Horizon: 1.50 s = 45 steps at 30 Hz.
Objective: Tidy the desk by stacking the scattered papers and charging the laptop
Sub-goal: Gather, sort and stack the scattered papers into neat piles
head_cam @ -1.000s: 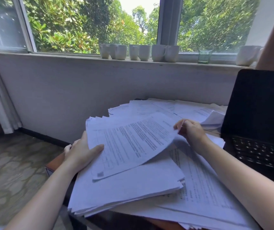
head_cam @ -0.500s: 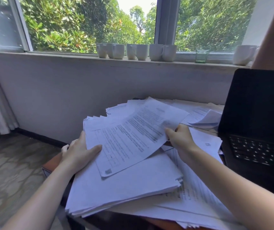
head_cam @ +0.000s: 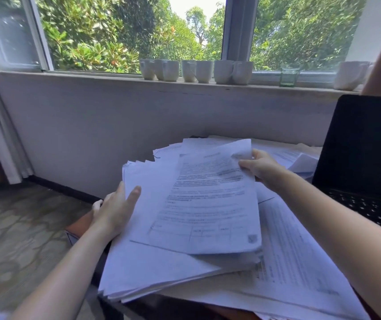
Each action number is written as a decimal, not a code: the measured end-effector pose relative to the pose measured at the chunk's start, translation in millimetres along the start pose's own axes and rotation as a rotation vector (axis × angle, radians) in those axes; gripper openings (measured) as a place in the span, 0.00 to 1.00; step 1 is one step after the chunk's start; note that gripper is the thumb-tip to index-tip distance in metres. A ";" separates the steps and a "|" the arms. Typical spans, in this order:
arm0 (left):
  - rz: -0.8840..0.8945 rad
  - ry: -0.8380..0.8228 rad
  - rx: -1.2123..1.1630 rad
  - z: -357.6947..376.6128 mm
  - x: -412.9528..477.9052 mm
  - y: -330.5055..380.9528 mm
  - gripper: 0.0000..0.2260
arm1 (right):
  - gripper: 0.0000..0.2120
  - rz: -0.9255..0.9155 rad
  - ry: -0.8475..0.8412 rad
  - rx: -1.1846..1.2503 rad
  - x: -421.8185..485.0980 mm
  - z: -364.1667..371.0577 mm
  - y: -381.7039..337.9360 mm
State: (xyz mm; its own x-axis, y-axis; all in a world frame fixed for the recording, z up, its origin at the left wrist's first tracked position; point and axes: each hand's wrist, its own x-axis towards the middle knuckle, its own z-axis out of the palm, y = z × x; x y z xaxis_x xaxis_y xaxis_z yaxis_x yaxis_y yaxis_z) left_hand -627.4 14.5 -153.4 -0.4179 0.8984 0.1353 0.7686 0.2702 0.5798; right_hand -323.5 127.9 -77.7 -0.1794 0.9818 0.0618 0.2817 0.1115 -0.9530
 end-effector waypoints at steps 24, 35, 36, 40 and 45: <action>0.043 -0.019 -0.240 -15.6 -20.7 14.8 0.30 | 0.21 -0.154 0.042 -0.942 28.1 67.0 25.3; 0.001 -0.152 -0.749 -37.4 -28.8 27.4 0.17 | 0.20 -0.277 -0.120 -0.877 -9.5 98.2 27.0; 0.034 -0.163 -0.766 -38.7 -30.4 31.6 0.17 | 0.23 -0.260 -0.133 -0.850 -10.1 98.1 26.0; 0.179 -0.099 -0.818 -51.0 -41.0 45.3 0.16 | 0.27 -0.253 -0.127 -0.476 -12.8 95.1 18.5; 0.289 0.079 -0.961 -74.7 -60.9 59.4 0.15 | 0.37 -0.070 -0.049 0.202 -20.3 72.4 -9.9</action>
State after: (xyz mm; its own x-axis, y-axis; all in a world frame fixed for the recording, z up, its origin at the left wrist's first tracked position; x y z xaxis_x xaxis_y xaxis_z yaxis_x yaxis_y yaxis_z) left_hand -592.5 -50.1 -67.3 -0.3348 0.8505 0.4057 0.1436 -0.3795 0.9140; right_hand -390.9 95.7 -91.0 -0.2390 0.9636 0.1200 0.0732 0.1411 -0.9873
